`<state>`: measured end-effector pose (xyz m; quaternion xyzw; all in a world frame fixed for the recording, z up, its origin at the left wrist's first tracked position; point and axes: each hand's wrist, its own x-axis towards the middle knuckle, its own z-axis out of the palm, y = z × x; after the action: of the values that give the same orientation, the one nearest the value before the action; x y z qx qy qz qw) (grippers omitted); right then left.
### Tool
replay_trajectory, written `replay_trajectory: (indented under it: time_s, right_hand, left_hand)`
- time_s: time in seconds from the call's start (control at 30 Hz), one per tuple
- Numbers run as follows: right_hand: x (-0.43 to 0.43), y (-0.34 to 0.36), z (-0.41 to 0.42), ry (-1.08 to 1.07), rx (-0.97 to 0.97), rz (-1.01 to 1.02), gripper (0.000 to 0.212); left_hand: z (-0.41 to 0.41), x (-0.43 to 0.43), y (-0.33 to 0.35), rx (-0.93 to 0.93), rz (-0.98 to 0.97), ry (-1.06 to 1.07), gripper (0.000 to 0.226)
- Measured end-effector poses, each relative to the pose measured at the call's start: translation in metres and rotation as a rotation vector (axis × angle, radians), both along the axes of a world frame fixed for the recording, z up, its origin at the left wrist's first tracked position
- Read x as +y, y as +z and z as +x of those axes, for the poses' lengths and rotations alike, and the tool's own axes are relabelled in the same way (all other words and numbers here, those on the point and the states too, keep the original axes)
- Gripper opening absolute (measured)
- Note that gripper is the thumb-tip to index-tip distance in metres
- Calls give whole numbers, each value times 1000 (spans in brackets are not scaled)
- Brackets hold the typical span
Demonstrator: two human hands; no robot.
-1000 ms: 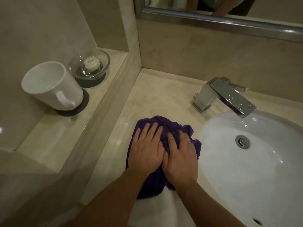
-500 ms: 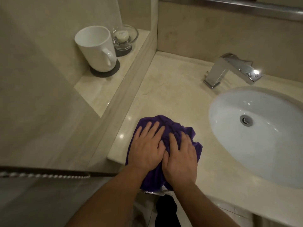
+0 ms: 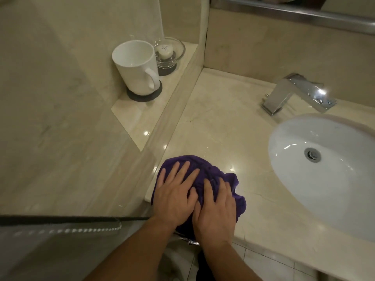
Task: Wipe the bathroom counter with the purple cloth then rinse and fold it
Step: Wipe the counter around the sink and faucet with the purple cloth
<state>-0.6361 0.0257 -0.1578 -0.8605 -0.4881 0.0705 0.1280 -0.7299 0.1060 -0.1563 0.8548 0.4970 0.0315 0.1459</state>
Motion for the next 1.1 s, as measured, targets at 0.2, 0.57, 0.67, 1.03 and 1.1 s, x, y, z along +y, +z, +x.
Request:
replay_trajectory:
  time_s: [0.2,0.57,0.67,1.03,1.1]
  right_hand:
    - [36,-3,16,99,25,0,55]
    - [107,-7,81,146,31,46,52]
    - [129,-6,101,162,54,48,51]
    - [206,-2,179,233,43,-23,62]
    - [220,-2,190,253,78,-24,61]
  left_hand:
    - [5,32,-2,22,24,27,57]
    - [63,109,-3,24,61,-9,57]
    - [81,129,-3,20,72,-6,58]
    - [147,214,-3,34,50,-108,62]
    - [156,227,-3,34,53,-111,62]
